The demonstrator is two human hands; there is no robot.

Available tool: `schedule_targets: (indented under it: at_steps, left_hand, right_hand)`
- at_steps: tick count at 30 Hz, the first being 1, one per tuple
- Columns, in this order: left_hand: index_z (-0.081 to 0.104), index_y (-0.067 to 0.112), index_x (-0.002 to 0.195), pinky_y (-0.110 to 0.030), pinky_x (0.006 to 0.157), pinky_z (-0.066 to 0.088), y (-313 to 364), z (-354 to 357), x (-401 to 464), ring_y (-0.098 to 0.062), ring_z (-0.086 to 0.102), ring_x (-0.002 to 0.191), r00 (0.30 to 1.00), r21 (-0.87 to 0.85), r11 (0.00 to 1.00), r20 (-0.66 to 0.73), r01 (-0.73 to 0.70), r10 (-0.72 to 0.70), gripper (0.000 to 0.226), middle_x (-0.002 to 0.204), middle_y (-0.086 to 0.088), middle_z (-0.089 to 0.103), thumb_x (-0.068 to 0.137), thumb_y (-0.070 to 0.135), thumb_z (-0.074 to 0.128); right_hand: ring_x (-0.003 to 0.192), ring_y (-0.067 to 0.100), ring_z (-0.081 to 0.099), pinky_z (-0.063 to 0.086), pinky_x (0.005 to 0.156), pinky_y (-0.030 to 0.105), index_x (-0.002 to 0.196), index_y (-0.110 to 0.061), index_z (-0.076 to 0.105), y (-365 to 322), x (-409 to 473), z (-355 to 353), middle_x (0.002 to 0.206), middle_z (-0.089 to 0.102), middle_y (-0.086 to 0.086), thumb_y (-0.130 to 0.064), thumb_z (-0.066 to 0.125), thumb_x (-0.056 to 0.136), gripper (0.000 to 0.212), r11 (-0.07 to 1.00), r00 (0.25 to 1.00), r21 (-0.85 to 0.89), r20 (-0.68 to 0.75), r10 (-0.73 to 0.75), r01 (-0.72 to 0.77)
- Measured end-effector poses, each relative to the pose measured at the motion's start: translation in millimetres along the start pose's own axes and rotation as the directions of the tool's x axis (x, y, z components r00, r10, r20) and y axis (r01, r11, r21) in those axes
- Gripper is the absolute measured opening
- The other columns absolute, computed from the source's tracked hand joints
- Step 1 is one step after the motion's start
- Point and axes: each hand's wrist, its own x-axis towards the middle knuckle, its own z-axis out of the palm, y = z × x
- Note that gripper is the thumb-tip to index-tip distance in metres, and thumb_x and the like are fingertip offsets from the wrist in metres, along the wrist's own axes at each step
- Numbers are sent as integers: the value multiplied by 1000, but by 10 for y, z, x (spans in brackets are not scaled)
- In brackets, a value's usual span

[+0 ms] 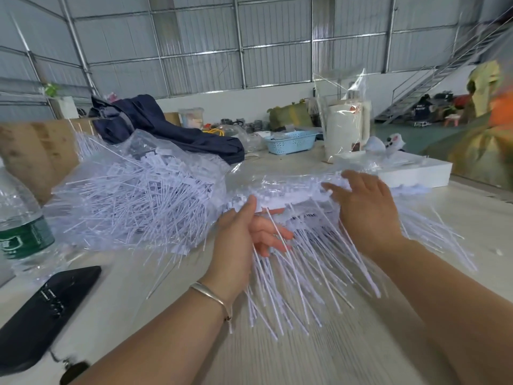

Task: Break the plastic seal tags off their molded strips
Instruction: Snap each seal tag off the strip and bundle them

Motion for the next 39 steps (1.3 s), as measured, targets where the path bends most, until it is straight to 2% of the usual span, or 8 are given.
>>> schedule_targets:
  at_steps: [5,11,14,20,25,30,33,39]
  left_hand:
    - [73,8,58,-16,33,28,169,156,-101,-23,58,34,967,-17,983,178,-184,184,62,56,-21,66,101,32,37]
    - [60,18,47,-15,36,28,298,116,-57,-22,52,31,929,0,930,32,-369,368,50,48,-15,59,95,28,48]
    - [60,5,62,-16,35,29,112,-30,31,-17,46,29,948,95,960,-161,-264,276,36,48,-8,58,95,19,58]
    - [59,-13,86,-21,39,38,-156,-194,132,-14,46,37,961,296,955,-258,-15,95,37,48,1,54,88,22,69]
    - [56,-8,77,-15,37,34,-161,-169,104,-13,45,35,939,322,947,-328,12,100,36,51,-4,51,92,24,63]
    - [50,12,80,-15,35,29,6,-90,118,-9,44,36,960,-56,997,-276,-57,39,29,52,5,53,102,30,43]
    - [54,16,86,-17,36,30,46,-66,106,-8,48,43,990,-203,979,-137,-3,-25,16,62,4,57,99,23,50]
    - [60,14,87,-16,46,37,51,-84,77,-8,51,55,978,-375,904,120,206,-173,9,70,0,58,81,20,66]
  right_hand:
    - [104,24,60,43,80,28,91,-21,63,-38,-7,17,101,61,2,-21,50,89,13,995,939,68,329,-96,78]
    - [91,35,57,42,79,37,84,-1,72,123,57,-65,98,67,15,6,62,68,20,929,915,369,-381,132,20]
    - [85,33,58,46,78,42,86,-5,72,136,50,-142,91,65,12,2,52,61,33,896,858,440,-483,178,62]
    - [97,30,56,42,91,53,109,-5,67,3,50,-28,99,62,12,14,47,58,58,746,992,659,-122,-21,97]
    - [111,22,55,37,103,45,120,-12,64,-69,3,-78,114,64,0,-14,45,80,43,745,971,654,-237,39,130]
    - [117,-9,35,20,112,28,140,-21,49,-365,-73,-82,138,54,-6,-42,35,102,45,706,989,693,-112,-95,147]
    - [120,0,44,6,119,36,132,-26,56,-424,-70,-68,127,59,-11,-44,40,98,41,690,998,722,-7,-65,50]
    - [72,16,48,37,75,29,86,-5,63,-317,-35,-121,76,53,10,-47,63,82,43,353,993,934,83,-79,-50]
